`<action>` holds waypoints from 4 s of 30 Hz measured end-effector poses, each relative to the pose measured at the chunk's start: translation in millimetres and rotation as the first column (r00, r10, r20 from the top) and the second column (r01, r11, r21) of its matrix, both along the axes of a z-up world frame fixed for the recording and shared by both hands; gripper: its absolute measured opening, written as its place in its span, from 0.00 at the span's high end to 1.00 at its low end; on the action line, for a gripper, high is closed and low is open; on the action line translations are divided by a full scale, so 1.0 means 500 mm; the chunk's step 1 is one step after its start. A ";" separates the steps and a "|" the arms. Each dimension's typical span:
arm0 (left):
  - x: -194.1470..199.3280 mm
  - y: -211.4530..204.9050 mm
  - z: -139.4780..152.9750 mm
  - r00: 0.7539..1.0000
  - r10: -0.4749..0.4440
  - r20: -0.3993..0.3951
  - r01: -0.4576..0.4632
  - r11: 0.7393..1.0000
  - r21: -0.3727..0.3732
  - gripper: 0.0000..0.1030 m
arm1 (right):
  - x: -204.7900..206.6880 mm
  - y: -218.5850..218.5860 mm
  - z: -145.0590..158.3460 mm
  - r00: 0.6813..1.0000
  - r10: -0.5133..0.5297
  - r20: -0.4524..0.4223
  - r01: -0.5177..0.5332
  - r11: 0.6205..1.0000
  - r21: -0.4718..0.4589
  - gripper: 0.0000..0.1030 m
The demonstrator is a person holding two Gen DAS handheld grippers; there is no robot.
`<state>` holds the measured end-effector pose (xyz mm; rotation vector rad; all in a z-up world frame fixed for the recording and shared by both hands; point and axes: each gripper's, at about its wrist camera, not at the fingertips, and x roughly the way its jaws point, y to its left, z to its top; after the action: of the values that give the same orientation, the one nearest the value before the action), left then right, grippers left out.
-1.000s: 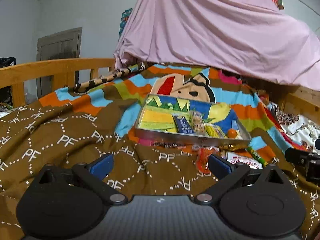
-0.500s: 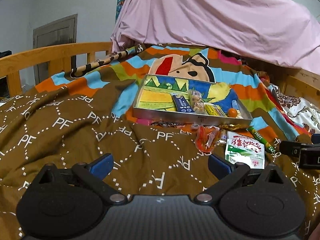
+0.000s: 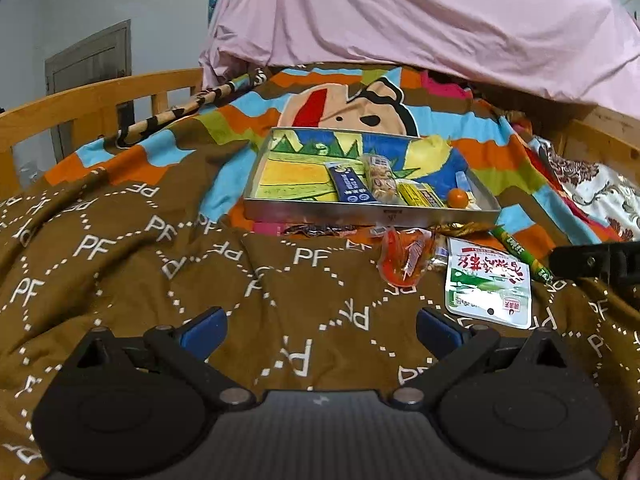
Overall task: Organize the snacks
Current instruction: 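Move both tools toward the snacks lying beside the tray, then grasp the white-green seaweed packet with the left tool while the right tool grasps the green sausage stick, then lift the seaweed packet with the left tool while the right tool lifts the green stick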
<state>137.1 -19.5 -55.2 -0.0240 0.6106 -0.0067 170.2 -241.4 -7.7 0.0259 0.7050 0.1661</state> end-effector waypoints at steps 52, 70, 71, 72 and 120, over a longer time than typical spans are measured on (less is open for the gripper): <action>0.227 -0.260 -0.103 0.914 -0.398 -0.081 0.396 0.917 -0.039 0.01 | 0.275 -0.137 -0.133 0.989 0.035 -0.145 -0.031 0.999 0.026 0.51; 0.255 -0.286 -0.110 0.928 -0.342 -0.152 0.347 0.938 0.013 0.04 | 0.289 -0.141 -0.144 0.987 0.017 -0.159 -0.016 1.000 0.006 0.70; 0.253 -0.284 -0.109 0.928 -0.340 -0.153 0.346 0.938 0.011 0.05 | 0.289 -0.141 -0.144 0.987 0.016 -0.161 -0.016 1.000 0.004 0.72; 0.251 -0.283 -0.108 0.928 -0.339 -0.154 0.345 0.939 0.011 0.05 | 0.289 -0.142 -0.144 0.986 0.019 -0.163 -0.017 1.000 0.010 0.74; 0.216 -0.249 -0.090 0.939 -0.282 -0.197 0.292 0.956 0.025 0.08 | 0.261 -0.116 -0.141 0.973 0.078 -0.216 -0.088 0.995 -0.036 0.77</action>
<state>245.3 -144.0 -100.4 0.1185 0.8026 -0.2743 300.6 -299.5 -78.3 -0.0293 0.9258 0.2300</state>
